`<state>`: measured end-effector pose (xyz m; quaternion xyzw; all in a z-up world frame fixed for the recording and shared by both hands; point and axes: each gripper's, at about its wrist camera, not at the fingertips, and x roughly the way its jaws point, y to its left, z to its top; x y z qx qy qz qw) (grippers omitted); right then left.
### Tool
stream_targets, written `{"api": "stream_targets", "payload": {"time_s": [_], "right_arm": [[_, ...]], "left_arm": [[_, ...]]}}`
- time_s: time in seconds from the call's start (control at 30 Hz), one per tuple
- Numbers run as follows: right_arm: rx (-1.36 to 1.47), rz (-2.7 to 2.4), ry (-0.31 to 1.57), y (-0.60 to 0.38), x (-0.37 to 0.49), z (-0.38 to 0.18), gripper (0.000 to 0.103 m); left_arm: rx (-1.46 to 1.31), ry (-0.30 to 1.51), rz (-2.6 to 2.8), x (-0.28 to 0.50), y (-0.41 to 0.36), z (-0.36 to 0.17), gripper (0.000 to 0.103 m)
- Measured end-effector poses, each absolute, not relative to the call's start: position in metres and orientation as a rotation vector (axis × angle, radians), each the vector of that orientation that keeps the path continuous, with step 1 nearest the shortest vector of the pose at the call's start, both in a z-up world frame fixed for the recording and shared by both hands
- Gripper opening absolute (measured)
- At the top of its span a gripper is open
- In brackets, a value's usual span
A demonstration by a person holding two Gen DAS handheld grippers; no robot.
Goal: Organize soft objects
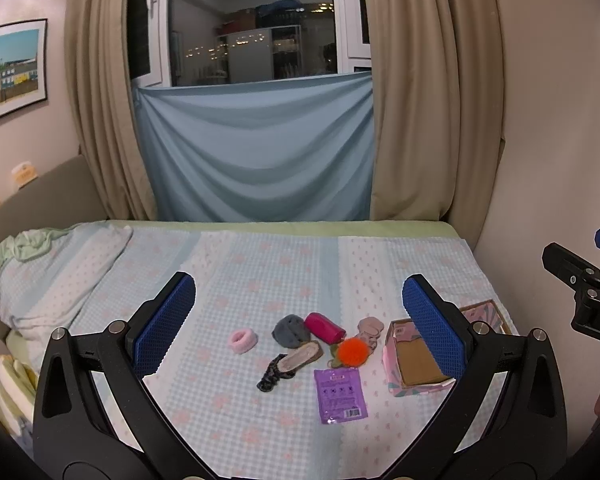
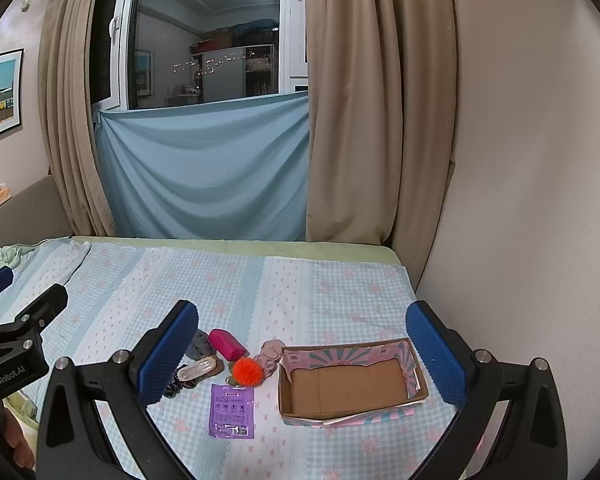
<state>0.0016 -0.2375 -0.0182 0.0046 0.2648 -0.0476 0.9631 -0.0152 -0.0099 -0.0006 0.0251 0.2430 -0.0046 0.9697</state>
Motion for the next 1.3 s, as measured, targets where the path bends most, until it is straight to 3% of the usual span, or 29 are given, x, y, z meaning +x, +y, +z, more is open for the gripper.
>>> {"api": "stream_targets", "payload": {"time_s": [0.6,0.97,1.3], "right_arm": [[0.001,-0.042,0.575,-0.242,0.015,-0.028,0.103],[0.004,0.022,0.645,-0.218,0.031,-0.075,0.103],[0.051,-0.056,0.793,-0.156,0.055,-0.151,0.103]], "left_arm": [[0.015,0.549,0.035,-0.007,-0.002,-0.013,0.103],[0.080,0.654,-0.010,0.018,0.028,-0.068,0.103],[0.205,0.777,-0.259,0.103,0.072,-0.144,0.103]]}}
